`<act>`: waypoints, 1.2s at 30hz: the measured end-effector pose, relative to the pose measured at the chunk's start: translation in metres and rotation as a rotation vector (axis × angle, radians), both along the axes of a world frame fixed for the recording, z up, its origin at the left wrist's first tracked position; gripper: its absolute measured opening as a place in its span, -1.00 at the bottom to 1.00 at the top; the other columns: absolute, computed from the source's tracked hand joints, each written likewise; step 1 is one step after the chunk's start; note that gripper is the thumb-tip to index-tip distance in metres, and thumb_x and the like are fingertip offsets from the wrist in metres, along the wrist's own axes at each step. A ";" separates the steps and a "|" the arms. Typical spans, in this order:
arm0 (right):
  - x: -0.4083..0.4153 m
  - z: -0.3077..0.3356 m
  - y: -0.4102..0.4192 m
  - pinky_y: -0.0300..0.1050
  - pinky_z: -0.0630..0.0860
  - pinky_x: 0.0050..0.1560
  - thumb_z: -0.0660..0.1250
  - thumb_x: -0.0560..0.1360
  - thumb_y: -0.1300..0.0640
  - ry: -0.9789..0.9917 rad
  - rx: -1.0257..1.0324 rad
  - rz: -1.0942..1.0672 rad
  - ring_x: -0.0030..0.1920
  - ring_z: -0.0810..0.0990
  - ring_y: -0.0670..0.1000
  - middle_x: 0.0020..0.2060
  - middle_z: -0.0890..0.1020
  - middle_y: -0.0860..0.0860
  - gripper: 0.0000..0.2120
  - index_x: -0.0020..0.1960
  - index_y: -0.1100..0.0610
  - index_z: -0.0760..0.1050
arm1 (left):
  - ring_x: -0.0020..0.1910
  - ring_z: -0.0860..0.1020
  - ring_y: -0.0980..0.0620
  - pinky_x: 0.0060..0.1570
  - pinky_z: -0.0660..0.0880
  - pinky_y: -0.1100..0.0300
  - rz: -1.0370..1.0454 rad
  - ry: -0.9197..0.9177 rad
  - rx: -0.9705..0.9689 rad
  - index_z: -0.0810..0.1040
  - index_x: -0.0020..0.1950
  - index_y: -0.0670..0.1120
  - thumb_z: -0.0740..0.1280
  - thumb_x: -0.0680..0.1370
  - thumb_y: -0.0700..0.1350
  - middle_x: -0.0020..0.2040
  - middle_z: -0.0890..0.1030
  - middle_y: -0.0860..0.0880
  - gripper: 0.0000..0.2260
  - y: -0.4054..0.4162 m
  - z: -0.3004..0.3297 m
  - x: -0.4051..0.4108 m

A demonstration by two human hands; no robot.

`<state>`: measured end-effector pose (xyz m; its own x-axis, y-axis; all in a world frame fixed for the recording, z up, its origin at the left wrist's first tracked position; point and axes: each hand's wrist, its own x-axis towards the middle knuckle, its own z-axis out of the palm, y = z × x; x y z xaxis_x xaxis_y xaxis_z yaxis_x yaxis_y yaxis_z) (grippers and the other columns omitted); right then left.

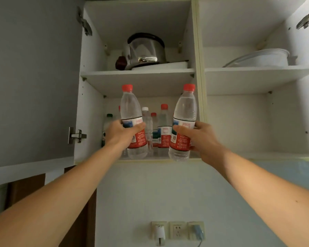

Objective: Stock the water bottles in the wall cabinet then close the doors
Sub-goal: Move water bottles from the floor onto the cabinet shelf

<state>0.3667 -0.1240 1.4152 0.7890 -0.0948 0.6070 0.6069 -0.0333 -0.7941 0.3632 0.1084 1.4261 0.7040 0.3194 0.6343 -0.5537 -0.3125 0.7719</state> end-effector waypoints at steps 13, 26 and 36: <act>0.090 0.016 0.039 0.03 0.70 -0.14 0.60 0.37 0.00 0.140 -0.113 -0.119 -0.11 0.75 0.08 -0.06 0.72 0.07 -0.57 0.15 0.08 0.55 | -0.13 0.58 0.09 -0.04 0.61 0.04 0.043 0.073 0.302 0.45 0.15 0.05 0.46 0.50 0.19 -0.12 0.54 0.11 -0.64 0.016 0.002 0.108; 0.132 0.010 0.029 -0.14 0.66 -0.30 0.57 0.42 -0.03 0.116 -0.177 -0.166 -0.19 0.73 -0.02 -0.07 0.71 0.02 -0.52 0.27 0.09 0.56 | 0.21 0.58 -0.12 0.12 0.53 0.04 -0.058 0.107 0.281 0.38 0.45 -0.05 0.44 0.52 0.19 0.31 0.57 -0.08 -0.40 -0.028 0.002 0.171; 0.153 0.005 0.032 -0.20 0.58 -0.26 0.55 0.45 -0.02 0.113 -0.118 -0.235 -0.12 0.67 -0.04 -0.01 0.68 0.03 -0.48 0.33 0.13 0.54 | 0.29 0.54 -0.09 0.30 0.51 -0.10 -0.109 0.068 0.292 0.37 0.47 -0.07 0.45 0.54 0.11 0.36 0.55 -0.09 -0.42 -0.029 -0.007 0.183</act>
